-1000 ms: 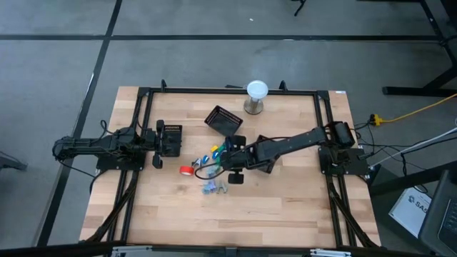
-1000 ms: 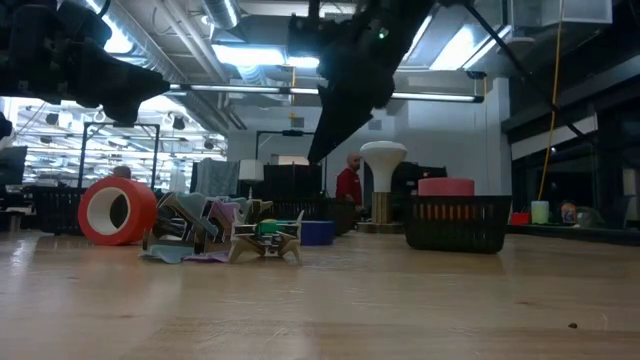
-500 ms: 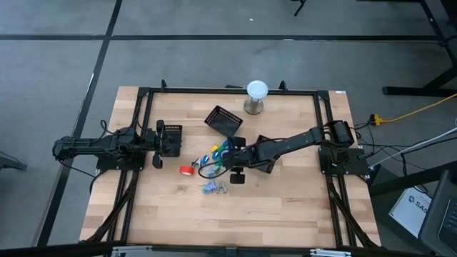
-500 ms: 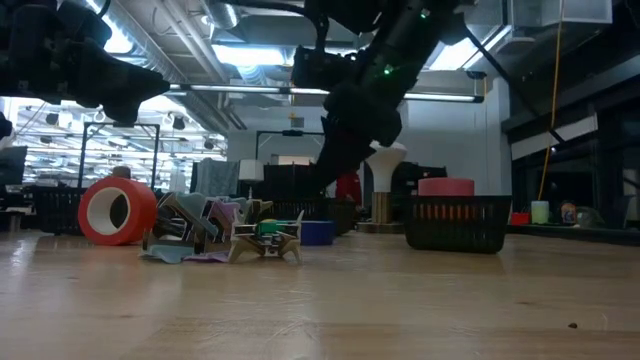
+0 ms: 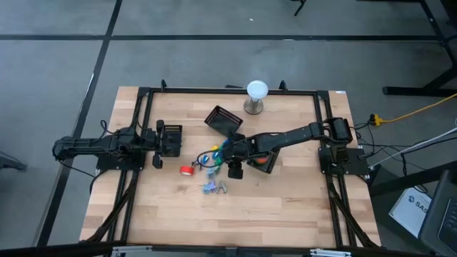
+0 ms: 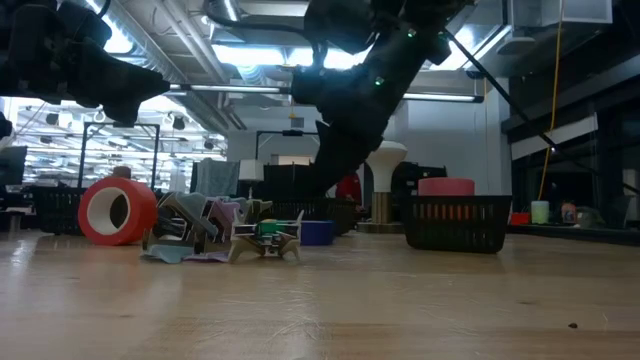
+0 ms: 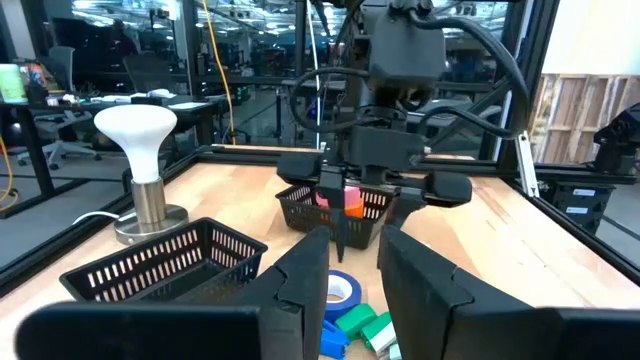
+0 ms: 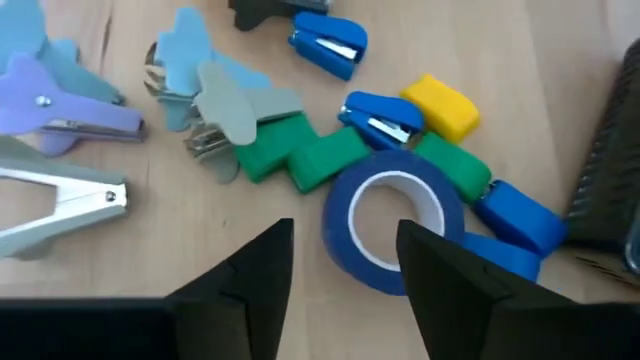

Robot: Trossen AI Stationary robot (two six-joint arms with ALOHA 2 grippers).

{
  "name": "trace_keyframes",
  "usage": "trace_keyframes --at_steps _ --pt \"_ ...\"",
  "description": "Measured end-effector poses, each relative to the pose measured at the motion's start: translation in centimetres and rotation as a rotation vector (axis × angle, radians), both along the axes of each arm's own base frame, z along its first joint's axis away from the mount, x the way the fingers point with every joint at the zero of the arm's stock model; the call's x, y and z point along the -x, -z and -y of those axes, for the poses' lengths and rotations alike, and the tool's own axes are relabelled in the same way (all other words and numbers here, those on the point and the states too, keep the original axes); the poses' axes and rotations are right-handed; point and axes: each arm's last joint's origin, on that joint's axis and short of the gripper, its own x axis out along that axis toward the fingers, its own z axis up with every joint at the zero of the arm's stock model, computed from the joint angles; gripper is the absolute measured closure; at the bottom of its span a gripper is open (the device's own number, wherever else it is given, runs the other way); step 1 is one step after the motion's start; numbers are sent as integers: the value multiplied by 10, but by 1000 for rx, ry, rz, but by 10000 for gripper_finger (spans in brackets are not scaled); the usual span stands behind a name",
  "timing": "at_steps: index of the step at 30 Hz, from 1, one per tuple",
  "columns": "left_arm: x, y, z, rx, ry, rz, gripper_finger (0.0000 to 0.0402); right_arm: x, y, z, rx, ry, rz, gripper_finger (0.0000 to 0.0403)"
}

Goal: Pick and place Stapler, Stapler remover, tape
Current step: Put the blue tape into the right black bin

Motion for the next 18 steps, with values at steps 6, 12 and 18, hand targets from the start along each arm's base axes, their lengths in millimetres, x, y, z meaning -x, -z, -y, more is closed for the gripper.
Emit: trace_keyframes --at_steps 6,12,18 --pt "0 0 0 0 0 0 313 -3 1 -2 62 -113 22 210" --pt "0 0 0 0 0 0 313 -9 -3 -3 95 -183 87 210" --pt "0 0 0 0 0 0 313 -6 -1 -2 87 -177 53 210"
